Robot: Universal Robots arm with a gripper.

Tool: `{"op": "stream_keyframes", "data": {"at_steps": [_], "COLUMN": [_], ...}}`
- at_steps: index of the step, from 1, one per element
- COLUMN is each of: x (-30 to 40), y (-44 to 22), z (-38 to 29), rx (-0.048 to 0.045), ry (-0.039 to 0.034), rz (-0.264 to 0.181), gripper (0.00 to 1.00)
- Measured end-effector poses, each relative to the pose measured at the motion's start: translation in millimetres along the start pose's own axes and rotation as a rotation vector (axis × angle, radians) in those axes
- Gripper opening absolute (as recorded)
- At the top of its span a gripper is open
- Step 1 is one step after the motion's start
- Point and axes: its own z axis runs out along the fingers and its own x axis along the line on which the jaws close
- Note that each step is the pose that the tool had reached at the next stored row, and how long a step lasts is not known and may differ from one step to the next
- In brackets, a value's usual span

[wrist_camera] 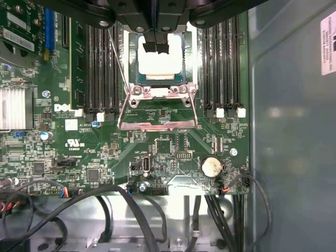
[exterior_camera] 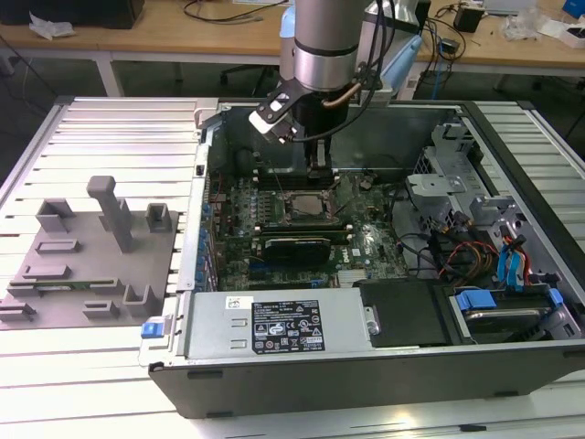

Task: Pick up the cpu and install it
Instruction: 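Place the cpu into insertion slot, then close the cpu cover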

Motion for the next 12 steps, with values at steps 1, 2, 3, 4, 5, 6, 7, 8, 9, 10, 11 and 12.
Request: {"op": "stream_keyframes", "data": {"at_steps": [1, 2, 3, 4, 5, 6, 7, 8, 9, 10, 11, 12], "x": [0.0, 0.0, 0.0, 0.0, 0.0, 0.0, 0.0, 0.0, 0.0, 0.0, 0.0, -0.1], "y": [0.0, 0.0, 0.0, 0.0, 0.0, 0.0, 0.0, 0.0, 0.0, 0.0, 0.0, 0.0], "z": [0.0, -0.2, -0.3, -0.4, -0.4, -0.4, -0.4, -0.4, -0.5, -0.5, -0.5, -0.7], "rx": [-0.0001, 0.0000, 0.0001, 0.0001, 0.0001, 0.0001, 0.0001, 0.0001, 0.0001, 0.0000, 0.0000, 0.0001], "ry": [0.0000, -0.0002, -0.0002, -0.0002, -0.0002, -0.0002, -0.0001, -0.0002, -0.0002, -0.0002, -0.0002, -0.0003], "rz": [0.000, 0.000, 0.000, 0.000, 0.000, 0.000, 0.000, 0.000, 0.000, 0.000, 0.000, 0.000], "gripper": [0.11, 0.11, 0.11, 0.11, 0.11, 0.11, 0.11, 0.11, 0.11, 0.11, 0.11, 0.11]}}
